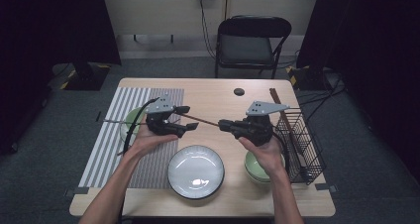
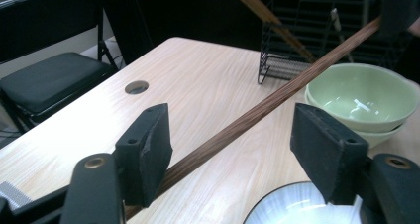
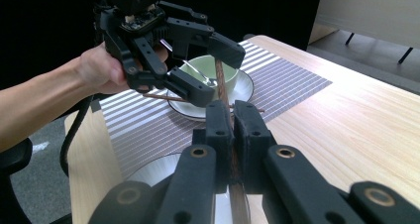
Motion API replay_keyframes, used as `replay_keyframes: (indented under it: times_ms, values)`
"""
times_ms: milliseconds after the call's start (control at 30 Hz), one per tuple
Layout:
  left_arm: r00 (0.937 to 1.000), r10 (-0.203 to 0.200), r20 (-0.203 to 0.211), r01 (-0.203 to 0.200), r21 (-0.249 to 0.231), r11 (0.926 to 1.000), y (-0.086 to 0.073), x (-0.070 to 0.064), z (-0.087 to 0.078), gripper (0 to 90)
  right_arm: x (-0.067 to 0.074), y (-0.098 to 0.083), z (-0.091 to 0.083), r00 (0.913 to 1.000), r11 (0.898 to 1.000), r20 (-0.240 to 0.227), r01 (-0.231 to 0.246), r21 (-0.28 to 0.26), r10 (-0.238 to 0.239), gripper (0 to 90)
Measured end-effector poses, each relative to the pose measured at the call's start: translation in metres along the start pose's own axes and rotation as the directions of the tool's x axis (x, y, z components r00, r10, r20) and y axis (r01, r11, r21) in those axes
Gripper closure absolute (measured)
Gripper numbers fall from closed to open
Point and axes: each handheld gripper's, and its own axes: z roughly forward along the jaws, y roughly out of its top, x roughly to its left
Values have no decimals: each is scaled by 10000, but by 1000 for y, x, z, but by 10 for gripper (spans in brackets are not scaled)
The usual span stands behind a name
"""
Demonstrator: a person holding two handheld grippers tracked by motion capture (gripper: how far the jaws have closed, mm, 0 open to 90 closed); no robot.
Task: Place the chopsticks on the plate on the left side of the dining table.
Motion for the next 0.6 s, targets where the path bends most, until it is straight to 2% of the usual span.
replay_keyframes:
  times_ms: [200,300,467,600]
  values:
    - [9993,226,-308,-216,336,9992,-3,1,0,414,2,6,0,10000,9999,-24,24,154,-24,859]
    - [9986,296,-431,-282,322,9991,-4,1,-1,445,3,9,0,9999,9999,-38,107,98,-107,858]
    - [9988,237,-417,-220,401,9990,-7,3,-4,551,6,16,1,9997,9997,-76,232,107,-231,859]
    - [9996,229,-189,-215,743,9970,-10,3,-1,602,7,22,3,9996,9996,-53,267,63,-266,860]
